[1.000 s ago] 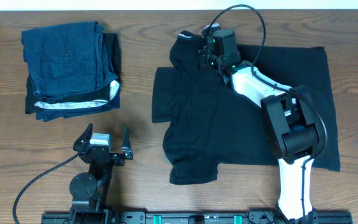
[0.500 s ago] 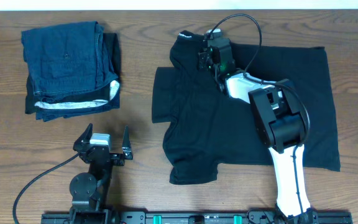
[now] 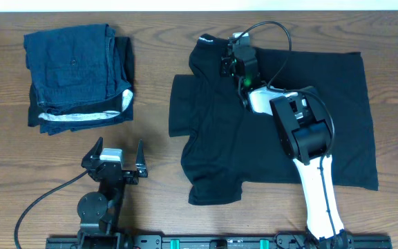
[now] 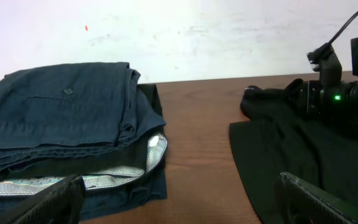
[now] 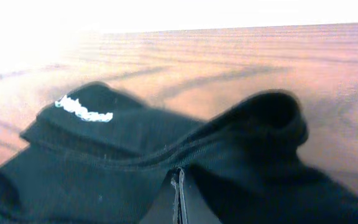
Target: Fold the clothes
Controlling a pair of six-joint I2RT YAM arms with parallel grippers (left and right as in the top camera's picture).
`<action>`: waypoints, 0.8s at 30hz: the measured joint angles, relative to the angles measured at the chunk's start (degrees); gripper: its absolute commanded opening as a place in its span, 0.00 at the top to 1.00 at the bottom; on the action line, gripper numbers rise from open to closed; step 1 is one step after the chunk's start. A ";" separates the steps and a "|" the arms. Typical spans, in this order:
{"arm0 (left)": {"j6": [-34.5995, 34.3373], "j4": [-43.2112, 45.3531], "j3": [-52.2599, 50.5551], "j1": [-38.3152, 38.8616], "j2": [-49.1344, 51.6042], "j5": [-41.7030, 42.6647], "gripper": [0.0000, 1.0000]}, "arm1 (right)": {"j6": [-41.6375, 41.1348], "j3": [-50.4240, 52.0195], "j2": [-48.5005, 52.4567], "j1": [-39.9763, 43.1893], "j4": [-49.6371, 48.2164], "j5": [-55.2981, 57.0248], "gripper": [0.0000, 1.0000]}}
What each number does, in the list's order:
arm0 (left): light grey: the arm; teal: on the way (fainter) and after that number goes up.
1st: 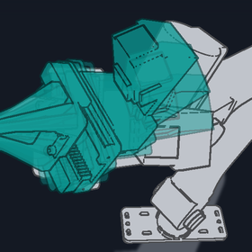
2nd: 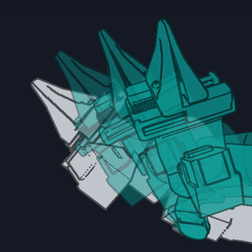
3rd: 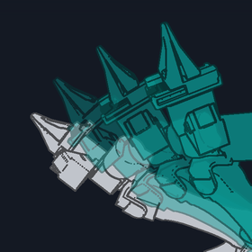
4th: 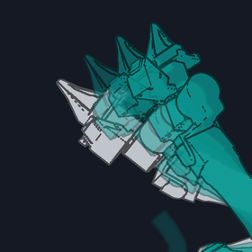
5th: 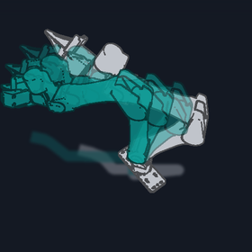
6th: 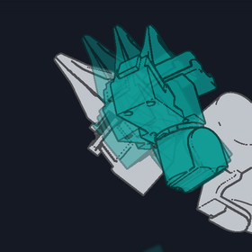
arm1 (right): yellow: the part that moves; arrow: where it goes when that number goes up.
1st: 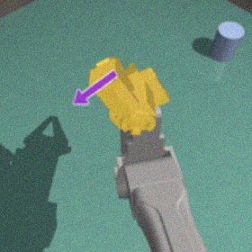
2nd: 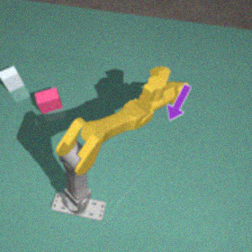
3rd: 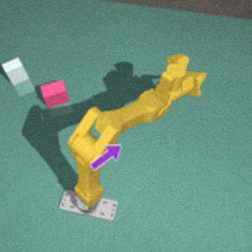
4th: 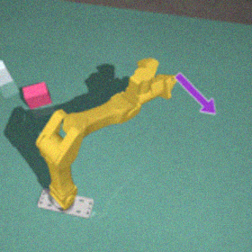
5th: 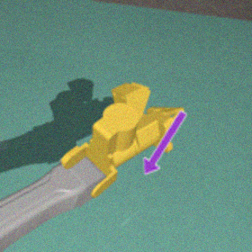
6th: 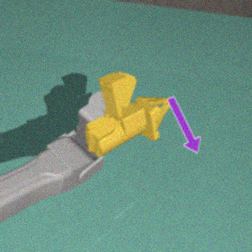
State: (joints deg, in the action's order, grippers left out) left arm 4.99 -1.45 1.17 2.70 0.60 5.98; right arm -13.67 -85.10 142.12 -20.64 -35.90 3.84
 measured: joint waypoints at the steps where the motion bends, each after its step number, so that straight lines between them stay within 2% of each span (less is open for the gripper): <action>1: 0.00 0.00 0.00 0.00 0.00 0.00 0.02 | 0.00 0.00 0.02 0.02 -0.72 0.48 0.99; 15: 0.00 0.00 0.00 0.00 -0.02 0.00 0.02 | 0.90 -0.31 0.02 2.29 -1.53 3.15 0.99; 17: 0.00 0.00 -0.02 0.00 0.00 0.00 0.02 | 2.62 -2.49 0.02 3.04 5.40 0.52 0.99; 20: 0.00 -0.02 0.00 0.00 -0.02 0.00 0.02 | 4.55 -10.32 -0.57 3.61 21.46 -2.25 0.99; 24: 0.00 -0.02 0.00 0.00 0.00 0.00 0.02 | 8.37 -28.30 -1.20 3.74 54.10 -4.15 0.99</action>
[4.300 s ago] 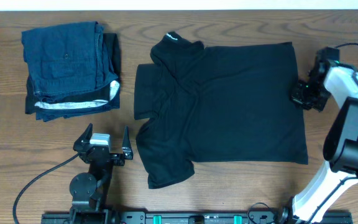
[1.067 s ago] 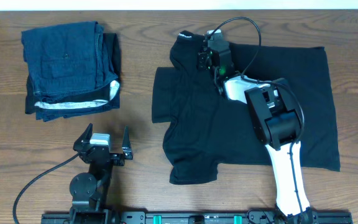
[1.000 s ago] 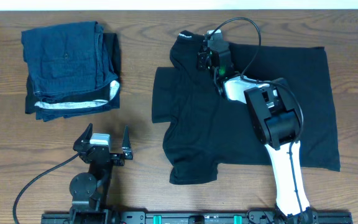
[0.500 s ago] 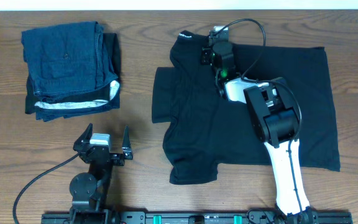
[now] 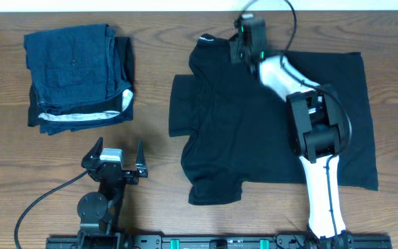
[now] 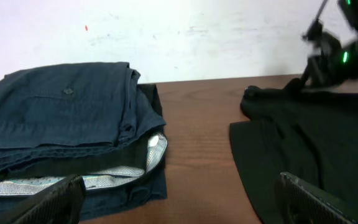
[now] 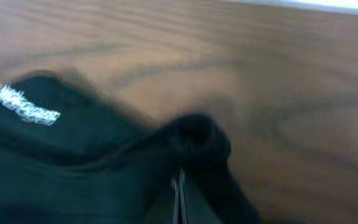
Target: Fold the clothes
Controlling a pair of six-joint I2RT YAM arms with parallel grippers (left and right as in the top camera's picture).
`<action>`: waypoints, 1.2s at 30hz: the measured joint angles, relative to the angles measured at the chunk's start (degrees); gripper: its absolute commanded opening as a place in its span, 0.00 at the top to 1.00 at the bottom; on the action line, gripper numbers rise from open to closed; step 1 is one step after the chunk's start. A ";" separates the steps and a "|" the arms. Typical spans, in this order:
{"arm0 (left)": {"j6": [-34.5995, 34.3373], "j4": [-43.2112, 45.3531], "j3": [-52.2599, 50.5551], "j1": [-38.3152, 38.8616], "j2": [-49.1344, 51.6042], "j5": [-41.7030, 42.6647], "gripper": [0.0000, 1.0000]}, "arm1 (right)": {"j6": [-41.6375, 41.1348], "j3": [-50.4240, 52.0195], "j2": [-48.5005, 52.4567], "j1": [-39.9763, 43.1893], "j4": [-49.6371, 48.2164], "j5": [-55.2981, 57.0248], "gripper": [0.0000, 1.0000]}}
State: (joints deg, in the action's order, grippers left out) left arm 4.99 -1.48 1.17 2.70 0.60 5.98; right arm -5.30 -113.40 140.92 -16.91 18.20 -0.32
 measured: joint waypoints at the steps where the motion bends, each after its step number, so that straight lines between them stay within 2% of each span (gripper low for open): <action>1: 0.00 0.04 0.00 0.00 0.00 0.00 0.02 | 0.90 -3.48 0.00 -0.04 3.87 -0.20 0.98; 2: 0.00 0.07 0.00 0.00 0.00 0.00 0.02 | 2.12 -8.35 0.00 -0.07 9.20 -0.42 0.90; 3: 0.00 0.07 0.00 0.00 0.00 0.00 0.02 | 2.89 -11.96 -0.11 -0.09 12.35 -0.57 0.76; 4: 0.00 0.04 0.00 0.00 -0.02 0.00 0.02 | 3.93 -16.09 -0.17 -0.11 15.82 -0.79 0.43; 5: 0.00 0.02 0.00 0.00 0.00 0.00 0.02 | 5.09 -19.56 -0.52 -0.11 18.23 -0.96 0.32; 8: 0.00 0.02 0.00 0.00 0.00 -0.02 0.02 | 6.71 -25.73 -2.16 -0.57 21.90 -1.22 0.40; 10: 0.00 0.00 0.00 0.00 0.00 0.00 0.02 | 7.43 -27.58 -3.41 -0.94 23.87 -1.38 0.70; 11: 0.00 0.02 0.00 0.00 0.00 0.00 0.02 | 7.56 -27.91 -3.89 -1.25 24.22 -1.51 0.79; 12: 0.00 0.00 0.00 0.00 0.00 0.00 0.02 | 7.39 -28.15 -4.17 -1.46 24.35 -1.77 0.80; 14: 0.00 0.02 0.00 0.00 0.00 0.00 0.02 | 7.15 -28.24 -4.31 -1.77 25.18 -2.62 0.71; 17: 0.00 0.02 0.00 0.00 0.00 0.00 0.02 | 7.08 -27.32 -4.15 -2.10 28.55 -3.19 0.64; 19: 0.00 0.02 0.00 0.00 0.00 -0.02 0.02 | 7.17 -27.19 -3.23 -2.08 30.27 -3.80 0.51; 21: 0.00 0.02 0.00 0.00 0.00 0.00 0.02 | 7.04 -27.19 -1.60 -2.08 30.42 -4.35 0.45; 27: 0.00 0.02 0.00 0.00 0.00 -0.02 0.02 | 7.48 -27.04 6.64 -1.75 28.57 -5.79 0.44; 31: 0.00 0.02 0.00 0.00 0.00 0.00 0.02 | 8.90 -26.43 12.22 -1.31 27.30 -6.21 0.40; 36: 0.00 0.02 0.00 0.00 0.00 -0.02 0.02 | 12.24 -26.03 13.92 -1.20 23.91 -6.45 0.40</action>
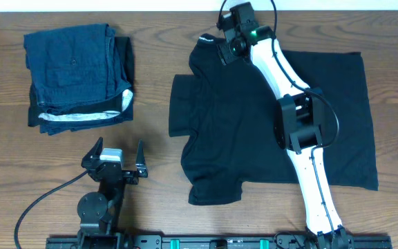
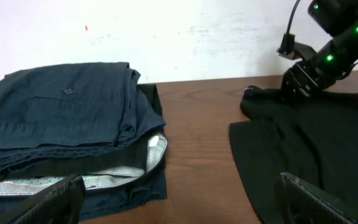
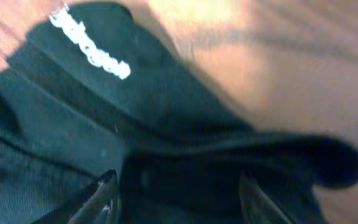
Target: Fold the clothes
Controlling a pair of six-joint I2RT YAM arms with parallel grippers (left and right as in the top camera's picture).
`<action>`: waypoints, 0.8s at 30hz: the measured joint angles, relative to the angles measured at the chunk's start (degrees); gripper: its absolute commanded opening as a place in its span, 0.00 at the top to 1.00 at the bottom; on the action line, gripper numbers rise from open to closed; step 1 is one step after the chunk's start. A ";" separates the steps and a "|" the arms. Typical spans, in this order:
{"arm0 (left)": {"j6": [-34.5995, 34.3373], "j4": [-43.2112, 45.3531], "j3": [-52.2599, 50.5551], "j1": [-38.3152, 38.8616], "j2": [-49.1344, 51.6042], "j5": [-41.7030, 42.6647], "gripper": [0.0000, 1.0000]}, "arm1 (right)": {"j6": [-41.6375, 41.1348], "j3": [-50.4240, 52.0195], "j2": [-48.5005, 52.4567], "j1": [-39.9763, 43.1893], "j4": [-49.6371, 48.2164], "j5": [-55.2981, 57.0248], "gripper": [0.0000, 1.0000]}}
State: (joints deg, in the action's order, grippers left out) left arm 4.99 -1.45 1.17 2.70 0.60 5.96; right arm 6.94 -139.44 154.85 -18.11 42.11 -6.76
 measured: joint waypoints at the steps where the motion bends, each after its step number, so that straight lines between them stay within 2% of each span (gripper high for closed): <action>1: 0.00 0.00 0.00 0.00 0.00 0.02 0.02 | 0.42 0.00 0.02 0.00 -0.48 -0.02 0.41; 11: 0.00 0.00 0.00 0.00 0.00 0.02 0.02 | 1.49 0.02 0.55 -0.02 -5.38 -0.13 0.51; 24: 0.00 -0.02 0.00 0.00 -0.02 0.02 0.02 | -2.27 0.02 4.87 -0.02 -19.87 3.41 0.39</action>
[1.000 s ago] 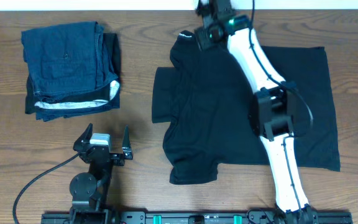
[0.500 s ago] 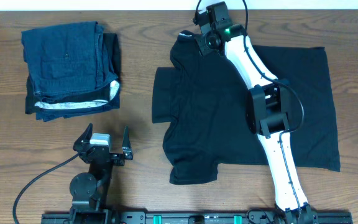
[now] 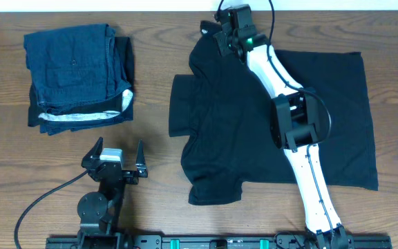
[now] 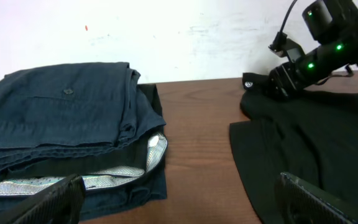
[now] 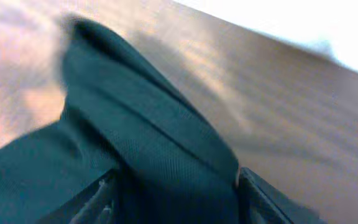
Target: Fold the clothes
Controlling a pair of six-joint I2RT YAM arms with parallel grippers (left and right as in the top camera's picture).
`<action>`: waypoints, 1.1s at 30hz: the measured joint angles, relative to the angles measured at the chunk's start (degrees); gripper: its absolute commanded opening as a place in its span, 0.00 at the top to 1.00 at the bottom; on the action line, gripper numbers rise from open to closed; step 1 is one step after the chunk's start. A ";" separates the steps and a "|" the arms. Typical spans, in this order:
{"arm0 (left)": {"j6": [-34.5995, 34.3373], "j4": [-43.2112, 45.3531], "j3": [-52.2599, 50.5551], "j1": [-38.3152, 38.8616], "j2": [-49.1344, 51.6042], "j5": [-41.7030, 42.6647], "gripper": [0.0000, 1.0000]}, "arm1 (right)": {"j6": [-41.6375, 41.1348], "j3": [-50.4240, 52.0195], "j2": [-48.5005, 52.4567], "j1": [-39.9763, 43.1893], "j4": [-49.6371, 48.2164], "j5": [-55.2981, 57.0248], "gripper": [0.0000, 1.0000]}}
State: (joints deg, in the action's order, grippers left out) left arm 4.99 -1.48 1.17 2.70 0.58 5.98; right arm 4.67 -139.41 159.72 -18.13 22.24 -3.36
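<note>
A black t-shirt (image 3: 254, 117) lies spread on the wooden table, sleeves to the left. My right gripper (image 3: 218, 33) reaches to its collar at the far edge. In the right wrist view the gripper (image 5: 178, 196) is open, with the raised collar fold (image 5: 166, 143) bulging between its fingers (image 5: 104, 196). My left gripper (image 3: 116, 158) rests open near the front left, holding nothing; its view (image 4: 179, 202) shows bare table between the tips. The shirt (image 4: 303, 143) and the right gripper (image 4: 281, 78) also show there.
A folded stack of dark blue clothes (image 3: 74, 69) sits at the far left, also seen in the left wrist view as the folded stack (image 4: 67, 124). The white wall runs behind the table's far edge (image 4: 197, 84).
The right gripper has shifted slightly toward the far left and turned. The collar now sits nearer the table's far edge, bunched up between the still open fingers. The left arm is unchanged.
The right gripper was shut on the shirt's neck area, over the shirt's upper middle. It was then further back, still shut on the fabric. Later it stood open at the collar by the white label, and now straddles the collar fold nearer the far edge.
</note>
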 measured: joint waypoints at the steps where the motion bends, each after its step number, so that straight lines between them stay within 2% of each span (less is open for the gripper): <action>1: 0.00 0.02 0.00 0.00 0.02 0.00 0.02 | -0.22 0.00 0.22 0.00 -1.40 0.63 0.38; 6: 0.00 0.02 0.00 0.00 0.02 0.00 0.02 | -1.55 -0.02 0.26 0.00 -5.18 2.75 0.24; 9: 0.00 0.02 0.00 0.00 0.02 -0.02 0.02 | -1.90 -0.02 -0.48 0.00 -4.26 3.17 0.19; 13: 0.00 0.02 0.00 0.00 0.02 -0.02 0.02 | -2.40 0.00 -4.28 0.00 4.74 2.89 0.17; 16: 0.00 0.02 0.00 0.00 0.02 -0.02 0.02 | -4.44 0.13 -9.94 0.00 16.94 2.21 0.17; 18: 0.00 0.00 0.00 0.00 0.02 -0.02 0.02 | -6.14 0.17 -15.02 0.00 26.45 1.40 0.25; 19: 0.00 0.00 0.00 0.00 0.00 0.00 0.02 | -6.82 0.15 -17.90 0.00 30.64 0.44 0.32; 20: 0.02 0.00 0.00 0.00 0.02 0.00 0.02 | -7.28 0.15 -20.74 -0.04 34.73 -0.66 0.43; 21: 0.02 0.00 0.00 0.00 0.02 -0.02 0.02 | -7.96 0.04 -23.96 -0.04 38.73 -2.21 0.62; 22: 0.00 0.02 0.00 0.00 0.02 0.00 0.02 | -8.17 -0.09 -26.56 -0.07 41.92 -3.85 0.90; 23: 0.00 0.00 0.00 0.00 0.02 0.00 0.02 | -8.63 -0.26 -29.31 -0.20 45.31 -5.70 0.99; 27: 0.02 0.02 0.00 0.00 0.02 -0.02 0.02 | -9.27 -1.25 -36.28 -1.68 57.00 -11.82 0.99; 33: 0.00 0.02 0.00 0.00 0.02 0.00 0.02 | -9.70 2.05 -36.04 -9.38 70.66 -15.30 0.99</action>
State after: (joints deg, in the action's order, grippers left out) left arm 4.99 -1.45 1.17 2.70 0.60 5.98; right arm -5.04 -137.36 123.68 -27.51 92.90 -18.65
